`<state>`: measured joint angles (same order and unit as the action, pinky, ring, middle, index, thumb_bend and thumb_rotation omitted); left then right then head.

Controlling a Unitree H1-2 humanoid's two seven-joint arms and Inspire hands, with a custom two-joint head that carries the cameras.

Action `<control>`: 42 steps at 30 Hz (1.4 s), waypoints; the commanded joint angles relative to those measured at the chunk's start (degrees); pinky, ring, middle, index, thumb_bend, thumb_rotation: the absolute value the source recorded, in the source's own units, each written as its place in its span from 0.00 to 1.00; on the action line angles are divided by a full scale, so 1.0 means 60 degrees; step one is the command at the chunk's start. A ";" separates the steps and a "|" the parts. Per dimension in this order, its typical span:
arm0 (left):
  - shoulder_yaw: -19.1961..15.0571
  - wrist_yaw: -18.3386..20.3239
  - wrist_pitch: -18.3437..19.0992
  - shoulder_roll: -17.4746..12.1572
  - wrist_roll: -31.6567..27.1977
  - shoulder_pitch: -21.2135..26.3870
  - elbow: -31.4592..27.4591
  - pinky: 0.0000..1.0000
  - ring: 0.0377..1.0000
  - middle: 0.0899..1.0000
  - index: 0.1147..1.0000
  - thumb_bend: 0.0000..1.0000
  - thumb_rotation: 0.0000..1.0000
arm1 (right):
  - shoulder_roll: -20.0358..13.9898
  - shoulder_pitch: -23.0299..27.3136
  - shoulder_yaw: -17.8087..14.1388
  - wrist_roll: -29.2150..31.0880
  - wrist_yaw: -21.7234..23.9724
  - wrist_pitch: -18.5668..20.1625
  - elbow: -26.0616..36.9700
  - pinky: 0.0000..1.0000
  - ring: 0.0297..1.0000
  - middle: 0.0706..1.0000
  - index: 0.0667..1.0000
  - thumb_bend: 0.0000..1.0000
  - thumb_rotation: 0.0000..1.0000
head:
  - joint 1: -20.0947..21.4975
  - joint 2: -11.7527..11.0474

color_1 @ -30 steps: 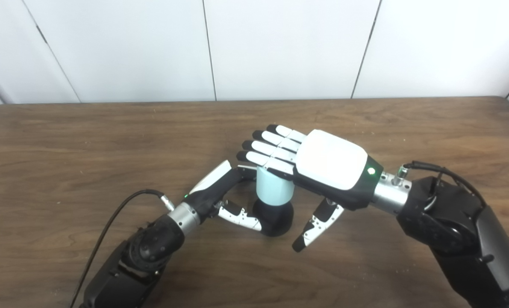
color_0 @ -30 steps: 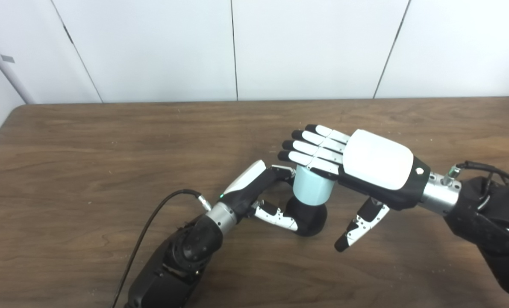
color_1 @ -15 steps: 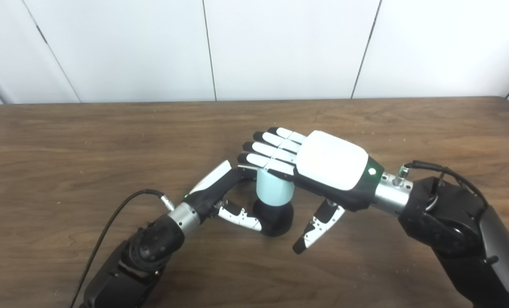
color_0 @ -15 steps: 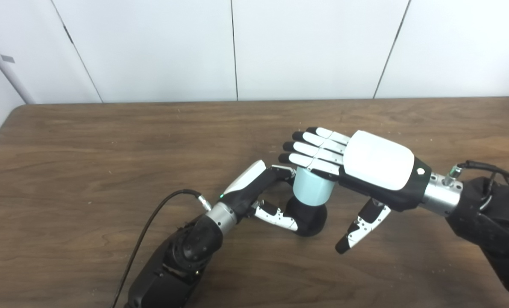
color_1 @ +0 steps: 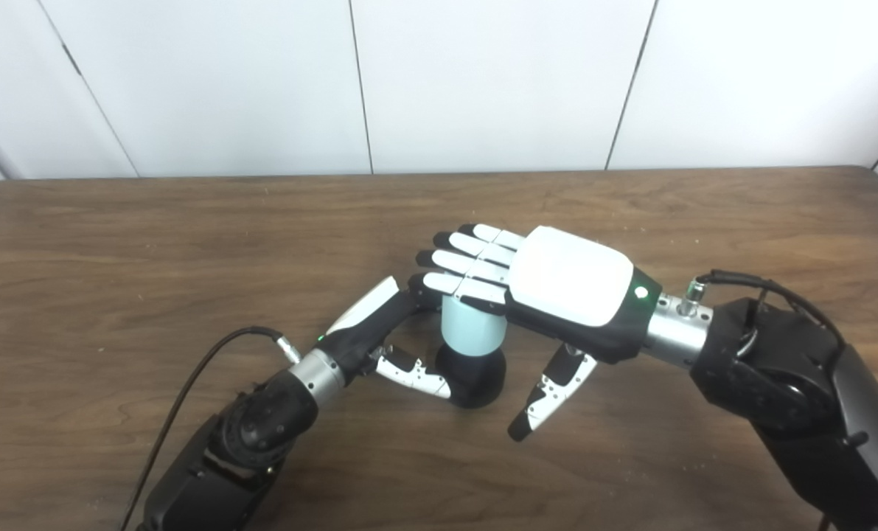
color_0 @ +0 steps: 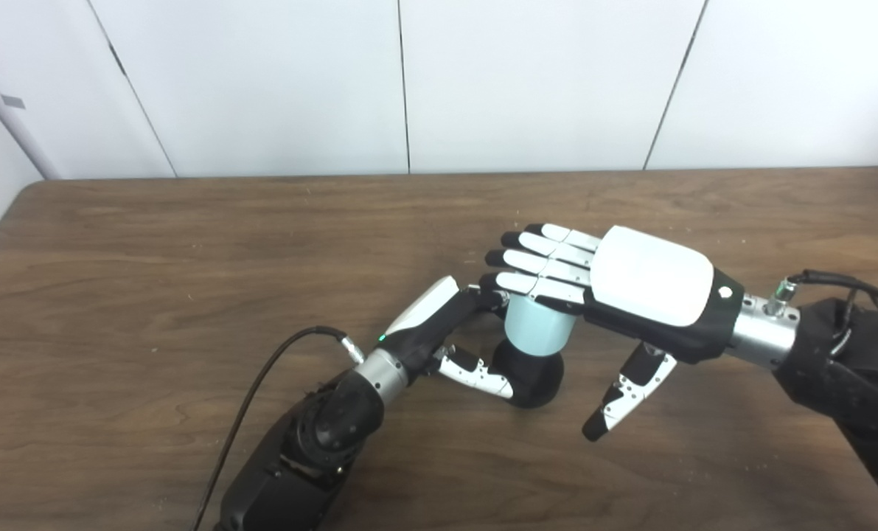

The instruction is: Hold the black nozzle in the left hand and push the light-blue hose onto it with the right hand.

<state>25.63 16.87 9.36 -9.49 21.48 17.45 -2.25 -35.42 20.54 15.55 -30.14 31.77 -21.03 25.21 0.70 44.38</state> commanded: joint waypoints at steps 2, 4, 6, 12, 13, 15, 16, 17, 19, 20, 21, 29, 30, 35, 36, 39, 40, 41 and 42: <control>0.0069 0.0269 0.0492 -0.0269 0.0395 -0.0069 0.0209 0.90 0.74 0.58 0.42 0.51 0.08 | -0.0188 0.0018 0.0320 0.0109 0.0462 -0.0136 -0.0002 0.97 1.00 1.00 0.95 0.75 0.52 | -0.0008 0.0012; 0.0063 0.0263 0.0460 -0.0273 0.0382 -0.0053 0.0243 0.91 0.74 0.58 0.42 0.51 0.08 | -0.0194 0.0038 0.0344 0.0110 0.0457 -0.0142 -0.0021 0.97 1.00 1.00 0.95 0.75 0.52 | -0.0008 0.0012; 0.0061 0.0248 0.0435 -0.0274 0.0387 -0.0056 0.0250 0.91 0.74 0.57 0.42 0.51 0.08 | -0.0196 0.0062 0.0360 0.0125 0.0451 -0.0146 -0.0039 0.97 1.00 1.00 0.95 0.75 0.52 | -0.0018 0.0017; 0.0073 0.0230 0.0410 -0.0264 0.0403 -0.0053 0.0270 0.91 0.73 0.57 0.42 0.51 0.08 | -0.0199 0.0071 0.0375 0.0108 0.0423 -0.0166 -0.0061 0.97 1.00 1.00 0.95 0.75 0.52 | -0.0013 0.0026; 0.0073 0.0231 0.0411 -0.0264 0.0403 -0.0052 0.0272 0.91 0.73 0.57 0.42 0.51 0.08 | -0.0197 0.0070 0.0378 0.0101 0.0421 -0.0171 -0.0065 0.97 1.00 1.00 0.95 0.75 0.52 | -0.0014 0.0029; 0.0074 0.0235 0.0415 -0.0259 0.0400 -0.0043 0.0271 0.91 0.73 0.57 0.42 0.51 0.08 | -0.0196 0.0067 0.0387 0.0093 0.0426 -0.0169 -0.0071 0.97 1.00 1.00 0.95 0.75 0.52 | -0.0024 0.0037; 0.0073 0.0234 0.0415 -0.0255 0.0399 -0.0037 0.0276 0.91 0.73 0.57 0.42 0.51 0.08 | -0.0194 0.0065 0.0392 0.0086 0.0430 -0.0165 -0.0076 0.97 1.00 1.00 0.95 0.75 0.52 | -0.0030 0.0038; 0.0069 0.0233 0.0412 -0.0253 0.0393 -0.0032 0.0280 0.91 0.73 0.57 0.42 0.51 0.08 | -0.0188 0.0063 0.0402 0.0077 0.0440 -0.0153 -0.0080 0.97 1.00 1.00 0.95 0.75 0.52 | -0.0032 0.0038; 0.0065 0.0232 0.0403 -0.0251 0.0386 -0.0030 0.0268 0.91 0.73 0.57 0.42 0.51 0.08 | -0.0177 0.0049 0.0420 0.0054 0.0455 -0.0132 -0.0079 0.97 1.00 0.99 0.94 0.75 0.52 | -0.0046 0.0041; 0.0063 0.0231 0.0386 -0.0254 0.0382 -0.0026 0.0267 0.91 0.73 0.57 0.42 0.51 0.08 | -0.0173 0.0035 0.0431 0.0052 0.0463 -0.0122 -0.0079 0.97 1.00 0.99 0.94 0.75 0.52 | -0.0047 0.0045; 0.0062 0.0230 0.0374 -0.0256 0.0379 -0.0024 0.0267 0.91 0.74 0.57 0.42 0.51 0.08 | -0.0171 0.0026 0.0438 0.0051 0.0466 -0.0116 -0.0079 0.97 1.00 0.99 0.94 0.75 0.52 | -0.0047 0.0045; 0.0050 0.0238 0.0339 -0.0304 0.0377 -0.0021 0.0272 0.92 0.75 0.58 0.42 0.51 0.08 | -0.0173 -0.0017 0.0495 0.0039 0.0489 -0.0096 -0.0148 0.97 1.00 0.99 0.93 0.75 0.53 | -0.0051 0.0062; 0.0049 0.0241 0.0353 -0.0302 0.0375 -0.0025 0.0257 0.92 0.75 0.58 0.42 0.51 0.08 | -0.0179 -0.0006 0.0505 0.0049 0.0516 -0.0073 -0.0150 0.96 1.00 0.99 0.93 0.75 0.53 | -0.0044 0.0071; 0.0061 0.0249 0.0433 -0.0269 0.0381 -0.0039 0.0232 0.91 0.75 0.58 0.42 0.51 0.08 | -0.0211 0.0024 0.0569 0.0070 0.0638 0.0064 -0.0099 0.95 1.00 0.98 0.92 0.75 0.53 | -0.0032 0.0087; 0.0065 0.0252 0.0455 -0.0259 0.0384 -0.0041 0.0229 0.91 0.75 0.58 0.42 0.51 0.08 | -0.0225 0.0019 0.0584 0.0071 0.0658 0.0086 -0.0089 0.95 0.99 0.98 0.92 0.75 0.53 | -0.0032 0.0087; 0.0075 0.0264 0.0496 -0.0249 0.0390 -0.0036 0.0229 0.91 0.75 0.58 0.42 0.51 0.08 | -0.0255 0.0003 0.0632 0.0042 0.0683 0.0126 -0.0081 0.95 0.99 0.98 0.92 0.75 0.53 | -0.0034 0.0096; 0.0077 0.0267 0.0511 -0.0249 0.0394 -0.0035 0.0220 0.91 0.75 0.57 0.42 0.51 0.08 | -0.0257 -0.0010 0.0649 0.0026 0.0678 0.0130 -0.0087 0.95 0.99 0.98 0.92 0.75 0.53 | -0.0040 0.0097; 0.0081 0.0271 0.0521 -0.0251 0.0398 -0.0038 0.0203 0.91 0.75 0.57 0.41 0.51 0.08 | -0.0255 -0.0028 0.0666 0.0007 0.0670 0.0132 -0.0094 0.95 0.99 0.98 0.92 0.75 0.53 | -0.0051 0.0103; 0.0085 0.0273 0.0531 -0.0254 0.0403 -0.0044 0.0184 0.90 0.75 0.57 0.41 0.51 0.08 | -0.0249 -0.0050 0.0684 -0.0018 0.0658 0.0127 -0.0108 0.95 0.99 0.98 0.92 0.75 0.53 | -0.0053 0.0100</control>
<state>25.63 16.94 9.66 -9.68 21.47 17.46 -2.29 -35.65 21.26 17.20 -29.68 31.75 -19.91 25.12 0.35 45.00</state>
